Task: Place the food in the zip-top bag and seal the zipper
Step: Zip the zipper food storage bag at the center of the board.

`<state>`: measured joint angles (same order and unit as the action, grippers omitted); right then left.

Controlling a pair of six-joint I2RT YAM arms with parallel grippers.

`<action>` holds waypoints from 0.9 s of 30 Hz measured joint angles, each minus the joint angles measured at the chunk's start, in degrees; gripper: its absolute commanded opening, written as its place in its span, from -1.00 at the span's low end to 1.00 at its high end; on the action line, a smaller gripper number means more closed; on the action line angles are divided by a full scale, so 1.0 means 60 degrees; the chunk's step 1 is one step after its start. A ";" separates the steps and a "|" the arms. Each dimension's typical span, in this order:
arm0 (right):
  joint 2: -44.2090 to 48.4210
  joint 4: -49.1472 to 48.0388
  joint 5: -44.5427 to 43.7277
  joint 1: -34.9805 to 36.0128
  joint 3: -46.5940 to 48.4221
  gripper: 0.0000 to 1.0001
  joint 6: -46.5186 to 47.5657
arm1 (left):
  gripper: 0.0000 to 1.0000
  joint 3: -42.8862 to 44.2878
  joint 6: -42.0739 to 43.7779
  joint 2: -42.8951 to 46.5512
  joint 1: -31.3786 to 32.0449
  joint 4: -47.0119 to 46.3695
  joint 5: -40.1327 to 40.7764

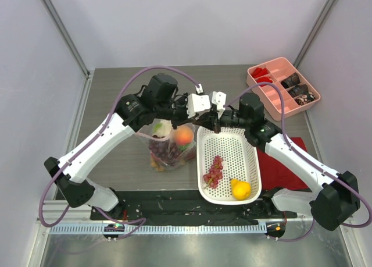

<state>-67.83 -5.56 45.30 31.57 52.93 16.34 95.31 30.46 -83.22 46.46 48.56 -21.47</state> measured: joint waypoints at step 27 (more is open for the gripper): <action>0.0270 -0.0783 -0.0484 -0.0233 -0.0426 -0.98 -0.0280 | -1.00 -0.0874 -0.0248 0.1486 -0.1497 0.1151 0.0382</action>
<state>-66.22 -10.26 42.39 30.17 50.37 14.66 90.06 28.97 -74.30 37.47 55.46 -19.18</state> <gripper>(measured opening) 0.016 0.132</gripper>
